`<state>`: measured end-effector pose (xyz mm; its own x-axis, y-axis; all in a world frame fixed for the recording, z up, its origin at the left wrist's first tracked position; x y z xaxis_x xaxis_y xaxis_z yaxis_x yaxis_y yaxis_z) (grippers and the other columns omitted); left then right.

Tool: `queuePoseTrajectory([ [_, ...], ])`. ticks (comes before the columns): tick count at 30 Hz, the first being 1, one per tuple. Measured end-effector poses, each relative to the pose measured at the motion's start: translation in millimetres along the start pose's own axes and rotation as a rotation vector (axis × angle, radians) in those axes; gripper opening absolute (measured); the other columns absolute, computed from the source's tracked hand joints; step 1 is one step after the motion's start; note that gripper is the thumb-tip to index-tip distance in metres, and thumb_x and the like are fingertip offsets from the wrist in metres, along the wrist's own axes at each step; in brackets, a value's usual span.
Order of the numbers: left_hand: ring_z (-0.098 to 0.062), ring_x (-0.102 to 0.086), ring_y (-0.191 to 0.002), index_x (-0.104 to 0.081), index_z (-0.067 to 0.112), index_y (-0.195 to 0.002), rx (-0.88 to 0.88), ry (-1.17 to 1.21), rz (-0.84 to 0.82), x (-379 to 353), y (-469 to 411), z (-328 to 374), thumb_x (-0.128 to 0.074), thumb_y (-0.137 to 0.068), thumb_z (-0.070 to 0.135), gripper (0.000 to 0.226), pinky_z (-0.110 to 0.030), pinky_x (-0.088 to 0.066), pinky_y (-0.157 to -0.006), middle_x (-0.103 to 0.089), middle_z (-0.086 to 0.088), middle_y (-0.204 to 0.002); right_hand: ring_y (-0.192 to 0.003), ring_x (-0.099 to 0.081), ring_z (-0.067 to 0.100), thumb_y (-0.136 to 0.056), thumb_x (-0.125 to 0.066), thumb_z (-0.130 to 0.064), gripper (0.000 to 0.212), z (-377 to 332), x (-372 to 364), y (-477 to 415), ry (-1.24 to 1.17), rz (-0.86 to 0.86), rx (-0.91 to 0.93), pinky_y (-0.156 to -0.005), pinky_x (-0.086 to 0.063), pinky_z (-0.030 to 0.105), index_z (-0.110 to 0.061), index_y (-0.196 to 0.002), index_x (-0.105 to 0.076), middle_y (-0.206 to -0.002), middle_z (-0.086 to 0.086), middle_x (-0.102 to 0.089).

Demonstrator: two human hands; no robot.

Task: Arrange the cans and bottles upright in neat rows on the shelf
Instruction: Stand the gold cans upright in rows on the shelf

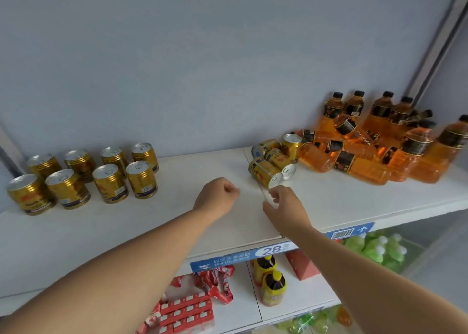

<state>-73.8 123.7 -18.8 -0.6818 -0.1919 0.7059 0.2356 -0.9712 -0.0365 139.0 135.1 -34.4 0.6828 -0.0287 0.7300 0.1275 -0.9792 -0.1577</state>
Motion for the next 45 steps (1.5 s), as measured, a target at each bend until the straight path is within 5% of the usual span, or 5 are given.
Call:
queuePoseTrajectory([
  [15, -0.030, -0.041, -0.133, -0.042, 0.019, -0.146, -0.547, -0.391, -0.055, -41, -64, 49, -0.069, -0.083, 0.013, 0.069, -0.040, -0.044, -0.102, -0.040, -0.006, -0.149, -0.100, -0.057, 0.014, -0.087, -0.066, -0.056, 0.068, 58, 28, -66, -0.199, 0.159, -0.306, -0.063, -0.040, 0.022, -0.018, -0.139, -0.047, -0.126, 0.000, -0.057],
  [21, -0.023, -0.028, -0.148, -0.032, 0.023, -0.155, -0.760, -0.722, -0.097, -61, -81, 79, -0.065, -0.090, 0.013, 0.074, -0.040, -0.032, -0.117, -0.029, 0.000, -0.164, -0.107, -0.062, 0.028, -0.083, -0.064, -0.066, 0.075, 71, 24, -109, -0.186, 0.018, -0.377, -0.079, -0.050, 0.035, -0.011, -0.132, -0.054, -0.123, 0.010, -0.063],
  [32, -0.025, -0.045, -0.131, -0.040, 0.022, -0.148, -0.711, -0.929, 0.008, -64, -84, 94, -0.067, -0.090, 0.017, 0.065, -0.039, -0.041, -0.105, -0.044, -0.001, -0.152, -0.101, -0.060, 0.026, -0.073, -0.071, -0.069, 0.074, 68, 17, -136, -0.109, -0.057, -0.410, -0.089, -0.054, 0.046, -0.020, -0.124, -0.052, -0.109, 0.004, -0.062],
  [37, -0.027, -0.063, -0.112, -0.049, 0.020, -0.138, -0.629, -0.954, 0.006, -56, -82, 93, -0.068, -0.085, 0.016, 0.056, -0.037, -0.045, -0.086, -0.058, 0.000, -0.136, -0.084, -0.057, 0.016, -0.073, -0.083, -0.048, 0.062, 68, 27, -134, -0.264, 0.033, -0.347, -0.064, -0.047, 0.030, -0.020, -0.116, -0.047, -0.099, -0.004, -0.058],
  [45, -0.022, -0.067, -0.097, -0.056, 0.030, -0.122, -0.264, -0.551, 0.041, -26, -73, 50, -0.073, -0.076, 0.059, 0.057, -0.031, -0.047, -0.072, -0.069, 0.007, -0.105, -0.081, -0.054, 0.001, -0.065, -0.083, -0.047, 0.062, 48, 49, -113, -0.322, 0.122, -0.139, -0.058, -0.039, 0.018, -0.033, -0.112, -0.046, -0.094, -0.020, -0.056],
])
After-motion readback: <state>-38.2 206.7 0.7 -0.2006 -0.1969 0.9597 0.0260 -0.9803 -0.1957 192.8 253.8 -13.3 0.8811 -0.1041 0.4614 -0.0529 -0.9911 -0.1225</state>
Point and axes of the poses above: each hand's wrist, its own y-axis away from the middle knuckle, its own x-axis out of the back of the hand, z = x × y, the point moved 5 cm from there along -y, towards the middle knuckle
